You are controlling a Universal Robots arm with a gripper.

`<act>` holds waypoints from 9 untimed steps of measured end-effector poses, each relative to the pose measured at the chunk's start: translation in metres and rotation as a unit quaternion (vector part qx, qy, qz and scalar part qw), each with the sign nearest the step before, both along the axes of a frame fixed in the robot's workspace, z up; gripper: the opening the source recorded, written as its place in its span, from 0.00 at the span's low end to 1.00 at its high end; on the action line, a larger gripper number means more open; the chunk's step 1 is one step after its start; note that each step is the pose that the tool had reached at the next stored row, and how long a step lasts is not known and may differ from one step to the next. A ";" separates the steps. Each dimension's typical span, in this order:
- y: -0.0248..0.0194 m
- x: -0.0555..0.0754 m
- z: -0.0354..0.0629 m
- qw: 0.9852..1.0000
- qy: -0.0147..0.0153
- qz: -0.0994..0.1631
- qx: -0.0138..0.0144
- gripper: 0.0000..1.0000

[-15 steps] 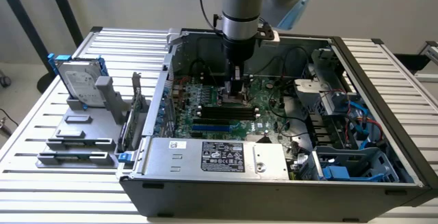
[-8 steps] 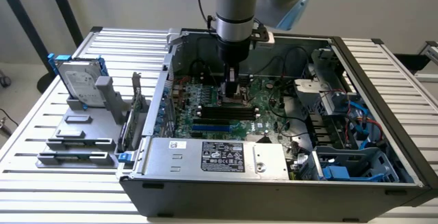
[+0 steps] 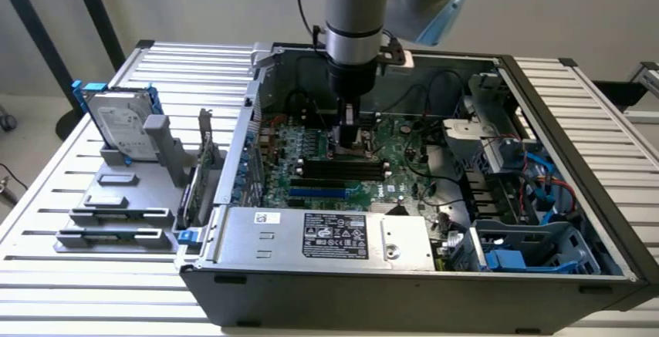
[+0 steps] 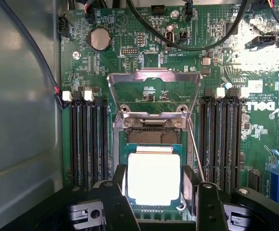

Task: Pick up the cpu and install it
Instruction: 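Place the cpu into insertion slot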

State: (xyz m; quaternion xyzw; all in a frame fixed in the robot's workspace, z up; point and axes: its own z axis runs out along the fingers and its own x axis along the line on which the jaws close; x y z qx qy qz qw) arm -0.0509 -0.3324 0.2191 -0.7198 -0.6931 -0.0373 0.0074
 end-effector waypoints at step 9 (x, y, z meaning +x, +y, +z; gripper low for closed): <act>0.0000 0.004 -0.0065 1.000 0.000 -0.002 0.000 0.55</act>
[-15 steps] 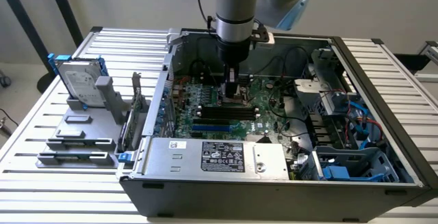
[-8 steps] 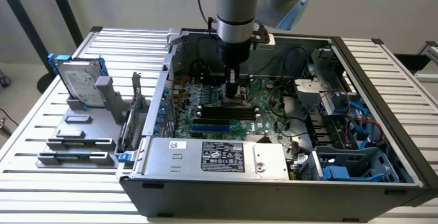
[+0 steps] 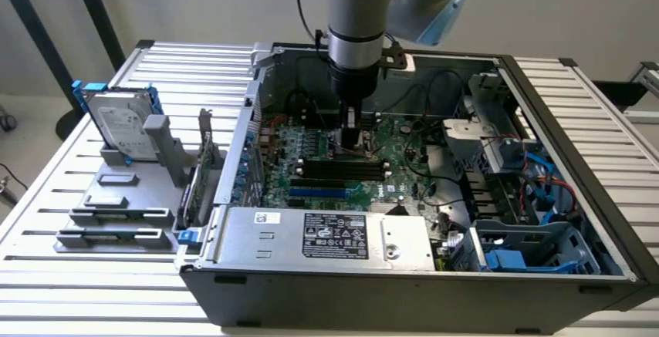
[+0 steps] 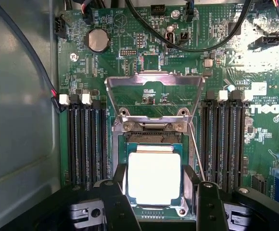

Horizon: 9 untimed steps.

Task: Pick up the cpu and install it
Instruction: 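Place the cpu into insertion slot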

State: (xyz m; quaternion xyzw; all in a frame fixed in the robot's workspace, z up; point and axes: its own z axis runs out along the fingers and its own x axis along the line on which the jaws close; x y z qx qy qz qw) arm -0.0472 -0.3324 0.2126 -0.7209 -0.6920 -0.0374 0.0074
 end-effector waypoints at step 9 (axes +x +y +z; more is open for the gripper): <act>0.0000 0.001 -0.0056 1.000 0.000 -0.003 0.000 0.55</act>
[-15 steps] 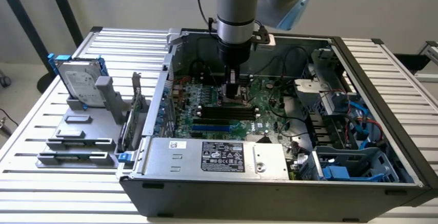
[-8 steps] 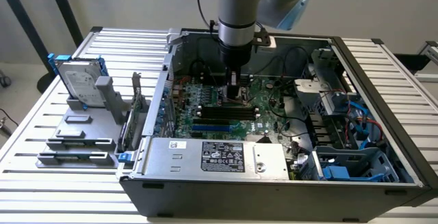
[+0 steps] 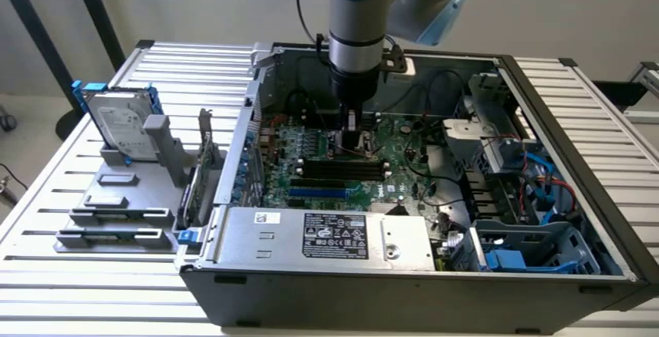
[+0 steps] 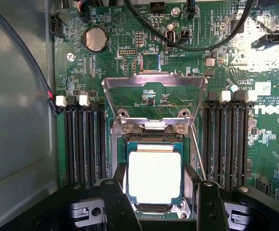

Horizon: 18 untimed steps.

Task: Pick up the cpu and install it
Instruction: 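Place the cpu into insertion slot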

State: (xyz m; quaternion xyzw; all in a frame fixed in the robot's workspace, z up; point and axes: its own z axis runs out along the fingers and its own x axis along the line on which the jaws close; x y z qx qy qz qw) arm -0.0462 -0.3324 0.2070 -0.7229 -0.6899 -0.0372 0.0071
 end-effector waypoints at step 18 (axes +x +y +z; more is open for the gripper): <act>0.0029 0.000 -0.0003 1.000 0.000 0.000 -0.014 0.55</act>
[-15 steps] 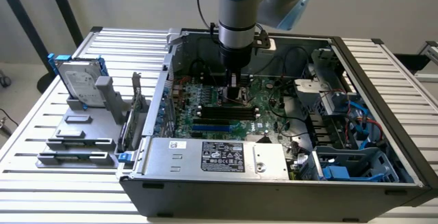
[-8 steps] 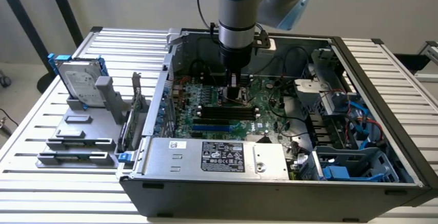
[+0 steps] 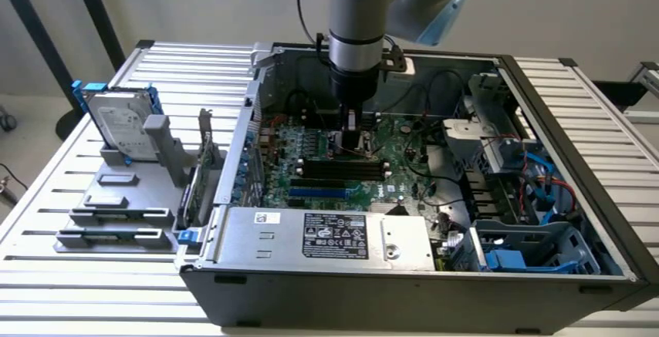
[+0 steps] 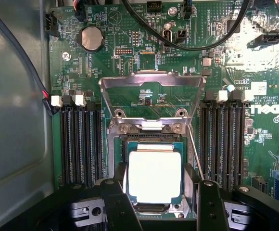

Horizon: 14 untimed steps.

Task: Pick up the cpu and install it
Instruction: 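Place the cpu into insertion slot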

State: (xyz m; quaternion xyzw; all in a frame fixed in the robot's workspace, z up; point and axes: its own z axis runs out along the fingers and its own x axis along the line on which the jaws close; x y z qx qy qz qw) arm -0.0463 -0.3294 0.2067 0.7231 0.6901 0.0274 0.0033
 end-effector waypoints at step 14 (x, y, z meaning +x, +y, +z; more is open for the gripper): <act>0.0017 0.000 -0.0031 1.000 -0.003 0.000 -0.003 0.55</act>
